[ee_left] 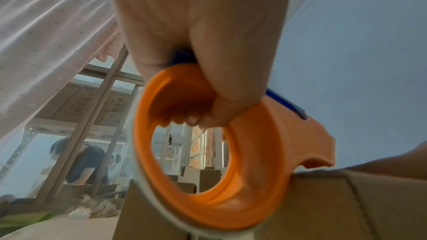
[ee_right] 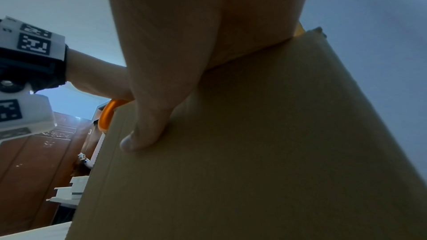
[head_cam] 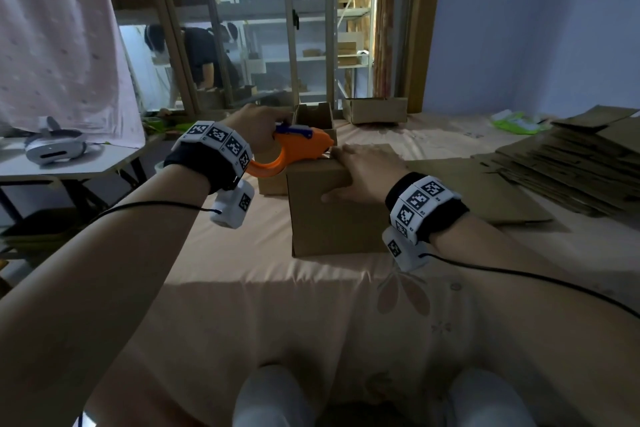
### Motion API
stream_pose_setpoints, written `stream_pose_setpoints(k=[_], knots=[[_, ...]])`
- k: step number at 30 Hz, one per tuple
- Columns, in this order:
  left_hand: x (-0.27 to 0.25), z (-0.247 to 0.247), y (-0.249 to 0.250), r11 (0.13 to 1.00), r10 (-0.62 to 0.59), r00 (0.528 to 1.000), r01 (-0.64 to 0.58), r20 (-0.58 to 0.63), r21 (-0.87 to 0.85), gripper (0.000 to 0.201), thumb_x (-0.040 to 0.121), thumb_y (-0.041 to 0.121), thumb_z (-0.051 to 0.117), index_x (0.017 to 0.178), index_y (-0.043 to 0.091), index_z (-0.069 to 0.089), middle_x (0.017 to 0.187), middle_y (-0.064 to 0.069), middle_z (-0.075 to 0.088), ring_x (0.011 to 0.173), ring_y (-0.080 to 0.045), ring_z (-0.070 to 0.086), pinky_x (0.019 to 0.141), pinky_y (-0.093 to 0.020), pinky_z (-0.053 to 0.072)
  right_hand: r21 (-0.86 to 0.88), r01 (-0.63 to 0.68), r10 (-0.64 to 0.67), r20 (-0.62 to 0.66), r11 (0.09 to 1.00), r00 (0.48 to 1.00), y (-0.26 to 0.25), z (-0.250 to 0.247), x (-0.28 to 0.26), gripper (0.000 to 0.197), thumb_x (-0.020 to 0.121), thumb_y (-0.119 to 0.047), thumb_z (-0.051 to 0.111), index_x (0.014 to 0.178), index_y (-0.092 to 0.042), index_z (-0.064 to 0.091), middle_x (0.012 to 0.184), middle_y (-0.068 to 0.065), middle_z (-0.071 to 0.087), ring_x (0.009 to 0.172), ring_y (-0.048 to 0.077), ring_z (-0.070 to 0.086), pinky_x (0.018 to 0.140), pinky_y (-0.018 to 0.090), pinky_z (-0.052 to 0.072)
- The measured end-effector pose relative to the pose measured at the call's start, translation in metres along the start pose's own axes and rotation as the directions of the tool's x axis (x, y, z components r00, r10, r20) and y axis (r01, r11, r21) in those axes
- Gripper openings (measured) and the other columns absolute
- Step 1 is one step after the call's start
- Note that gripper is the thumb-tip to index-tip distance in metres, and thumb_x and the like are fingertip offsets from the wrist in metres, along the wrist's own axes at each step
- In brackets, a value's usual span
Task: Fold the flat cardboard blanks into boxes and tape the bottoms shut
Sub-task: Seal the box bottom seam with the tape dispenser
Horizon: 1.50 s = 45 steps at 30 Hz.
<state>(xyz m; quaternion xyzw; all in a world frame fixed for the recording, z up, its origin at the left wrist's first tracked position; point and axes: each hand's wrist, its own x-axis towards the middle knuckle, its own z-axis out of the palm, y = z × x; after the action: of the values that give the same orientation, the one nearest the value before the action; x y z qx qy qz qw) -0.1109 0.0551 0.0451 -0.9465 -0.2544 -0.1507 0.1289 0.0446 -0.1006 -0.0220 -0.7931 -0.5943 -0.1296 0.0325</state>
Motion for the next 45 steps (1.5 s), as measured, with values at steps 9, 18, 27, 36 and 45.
stream_pose_setpoints(k=[9, 18, 27, 36, 45], knots=[[-0.003, 0.001, -0.012, 0.997, -0.057, 0.998, 0.058, 0.032, -0.057, 0.048, 0.092, 0.004, 0.043, 0.130, 0.029, 0.054, 0.116, -0.007, 0.065, 0.100, -0.022, 0.057, 0.081, -0.028, 0.041, 0.014, -0.018, 0.018, -0.016, 1.000, 1.000, 0.000, 0.001, 0.002, 0.086, 0.067, -0.086, 0.043, 0.134, -0.032, 0.044, 0.125, -0.002, 0.056, 0.110, 0.026, 0.056, 0.091, 0.046, 0.047], [-0.005, 0.011, -0.016, 0.996, -0.068, 0.998, 0.067, -0.008, -0.067, 0.047, 0.092, 0.000, 0.046, 0.134, 0.021, 0.052, 0.122, -0.009, 0.062, 0.108, -0.026, 0.057, 0.089, -0.033, 0.044, 0.020, -0.016, 0.016, -0.012, 1.000, 1.000, 0.003, 0.001, 0.003, 0.085, 0.071, -0.084, 0.046, 0.138, -0.032, 0.041, 0.133, -0.001, 0.053, 0.116, 0.025, 0.053, 0.095, 0.045, 0.044], [-0.015, 0.048, -0.067, 0.951, -0.283, 0.958, 0.287, 0.049, -0.118, 0.020, 0.089, 0.039, 0.054, 0.109, 0.040, 0.051, 0.101, 0.004, 0.067, 0.088, -0.019, 0.066, 0.074, -0.031, 0.053, 0.054, -0.022, 0.021, 0.024, 0.998, 0.999, 0.007, -0.001, 0.004, 0.092, 0.074, -0.081, 0.047, 0.149, -0.030, 0.028, 0.154, -0.001, 0.036, 0.137, 0.024, 0.039, 0.109, 0.047, 0.035], [-0.049, 0.062, -0.041, 0.951, -0.250, 0.965, 0.261, 0.083, -0.163, 0.045, 0.083, -0.002, 0.050, 0.122, 0.021, 0.045, 0.082, -0.008, 0.057, 0.071, -0.027, 0.051, 0.065, -0.035, 0.039, 0.020, -0.039, 0.038, 0.060, 0.999, 0.997, 0.006, -0.007, 0.006, 0.095, 0.076, -0.080, 0.048, 0.151, -0.026, 0.024, 0.156, 0.000, 0.032, 0.138, 0.024, 0.038, 0.110, 0.044, 0.034], [-0.053, 0.072, -0.033, 0.923, -0.305, 0.949, 0.316, 0.083, -0.218, 0.049, 0.085, -0.006, 0.049, 0.127, 0.019, 0.043, 0.083, -0.010, 0.057, 0.070, -0.025, 0.052, 0.063, -0.033, 0.038, -0.069, 0.066, -0.056, 0.142, 0.995, 0.988, -0.053, -0.025, 0.021, 0.092, 0.082, -0.081, 0.033, 0.155, -0.027, 0.015, 0.163, 0.010, 0.007, 0.150, 0.030, 0.002, 0.117, 0.059, -0.002]])
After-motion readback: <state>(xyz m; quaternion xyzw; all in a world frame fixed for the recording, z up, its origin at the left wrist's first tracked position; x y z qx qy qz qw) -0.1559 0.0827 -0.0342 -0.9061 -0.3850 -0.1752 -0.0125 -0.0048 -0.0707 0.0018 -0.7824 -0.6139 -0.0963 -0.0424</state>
